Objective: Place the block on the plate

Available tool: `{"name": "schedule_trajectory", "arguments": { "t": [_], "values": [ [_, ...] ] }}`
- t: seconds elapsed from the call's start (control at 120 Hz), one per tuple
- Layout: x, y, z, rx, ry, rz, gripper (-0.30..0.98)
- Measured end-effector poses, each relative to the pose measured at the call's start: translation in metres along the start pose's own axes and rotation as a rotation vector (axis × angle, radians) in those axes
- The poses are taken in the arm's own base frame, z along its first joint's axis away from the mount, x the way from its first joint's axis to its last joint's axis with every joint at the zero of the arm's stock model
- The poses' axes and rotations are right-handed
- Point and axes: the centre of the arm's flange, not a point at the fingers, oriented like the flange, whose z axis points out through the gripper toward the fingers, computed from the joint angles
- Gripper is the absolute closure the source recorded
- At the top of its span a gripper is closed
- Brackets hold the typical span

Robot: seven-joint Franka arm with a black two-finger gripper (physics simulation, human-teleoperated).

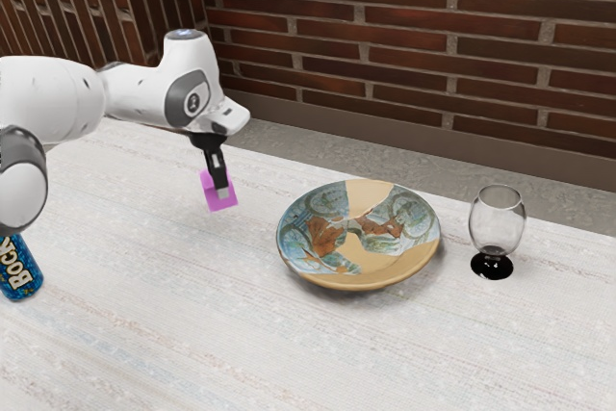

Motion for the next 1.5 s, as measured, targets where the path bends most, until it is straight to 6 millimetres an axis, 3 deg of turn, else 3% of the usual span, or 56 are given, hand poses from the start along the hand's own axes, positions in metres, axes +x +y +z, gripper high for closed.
{"name": "schedule_trajectory", "arguments": {
  "t": [0.175, 0.575, 0.833, 0.975, 1.133, 1.358, 1.5],
  "values": [
    [0.036, 0.032, -0.009, 0.004, -0.01, 0.045, 0.28],
    [0.128, 0.13, -0.047, 0.047, 0.016, 0.163, 0.28],
    [0.174, 0.199, -0.054, 0.057, 0.022, 0.223, 0.28],
    [0.195, 0.207, -0.051, 0.062, 0.042, 0.223, 0.27],
    [0.209, 0.207, -0.034, 0.044, 0.049, 0.216, 0.27],
    [0.212, 0.203, -0.009, 0.018, 0.035, 0.194, 0.27],
    [0.212, 0.203, -0.009, 0.026, 0.029, 0.19, 0.15]
  ]
}}
